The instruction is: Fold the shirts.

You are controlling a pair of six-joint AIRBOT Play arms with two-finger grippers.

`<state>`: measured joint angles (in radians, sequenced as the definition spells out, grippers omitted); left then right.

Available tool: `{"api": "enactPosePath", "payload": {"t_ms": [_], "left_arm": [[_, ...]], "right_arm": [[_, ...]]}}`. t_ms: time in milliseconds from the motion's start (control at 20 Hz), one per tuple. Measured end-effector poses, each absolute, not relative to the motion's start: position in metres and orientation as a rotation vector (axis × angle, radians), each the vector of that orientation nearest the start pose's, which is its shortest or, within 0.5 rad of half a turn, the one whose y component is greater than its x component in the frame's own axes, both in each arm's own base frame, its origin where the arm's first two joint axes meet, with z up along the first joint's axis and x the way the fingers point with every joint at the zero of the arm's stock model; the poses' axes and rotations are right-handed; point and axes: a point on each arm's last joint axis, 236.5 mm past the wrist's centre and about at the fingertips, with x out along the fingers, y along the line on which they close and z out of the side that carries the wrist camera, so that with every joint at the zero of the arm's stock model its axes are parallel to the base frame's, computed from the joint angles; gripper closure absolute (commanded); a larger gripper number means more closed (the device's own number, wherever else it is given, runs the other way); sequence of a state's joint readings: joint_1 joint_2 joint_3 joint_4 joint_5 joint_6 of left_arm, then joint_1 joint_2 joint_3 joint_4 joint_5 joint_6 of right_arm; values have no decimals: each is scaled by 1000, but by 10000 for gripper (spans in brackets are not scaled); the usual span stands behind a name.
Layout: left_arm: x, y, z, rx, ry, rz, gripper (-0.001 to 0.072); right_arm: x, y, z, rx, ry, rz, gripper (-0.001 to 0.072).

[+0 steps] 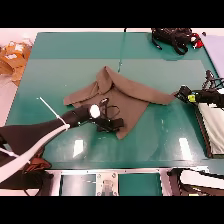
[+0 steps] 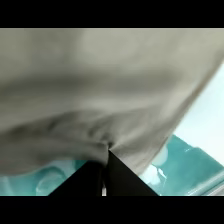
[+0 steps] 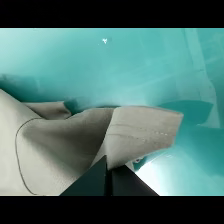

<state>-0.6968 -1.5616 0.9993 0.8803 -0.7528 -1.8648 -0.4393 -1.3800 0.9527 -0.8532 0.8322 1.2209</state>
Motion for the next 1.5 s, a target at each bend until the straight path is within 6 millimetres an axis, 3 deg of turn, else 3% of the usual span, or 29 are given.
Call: {"api": "enactPosePath", "payload": {"t_ms": [150,400,550,650,750,850,1000,1100,1200,1300,1350,1500], "left_arm": [[278,-301,-95,-427,1573,-379,686],[312,-207,-43,-346,1473,-325,687],[320,-147,-15,-282,1410,-262,687],[325,-127,10,-249,1348,-266,687],[337,-118,55,-206,1239,-299,686],[351,-114,125,-158,1076,-337,686],[358,-112,268,-88,740,-384,687],[341,-109,366,-53,499,-399,687],[311,-105,448,-25,276,-407,687],[279,-106,502,-8,108,-429,687],[265,-108,521,-2,47,-445,687],[236,-110,552,11,-65,-470,687]], "right_arm": [[407,-66,-45,734,1039,-45,700],[366,-31,-38,811,1114,4,700],[339,-3,-14,833,1111,62,699],[333,17,20,869,1044,133,699],[339,34,74,907,909,223,697],[348,39,144,923,727,303,697],[352,35,265,897,433,401,697],[340,32,355,850,219,454,697],[319,33,433,776,34,489,698],[288,44,499,691,-121,523,697],[273,50,525,647,-187,537,697],[229,69,583,503,-351,554,697]]}}
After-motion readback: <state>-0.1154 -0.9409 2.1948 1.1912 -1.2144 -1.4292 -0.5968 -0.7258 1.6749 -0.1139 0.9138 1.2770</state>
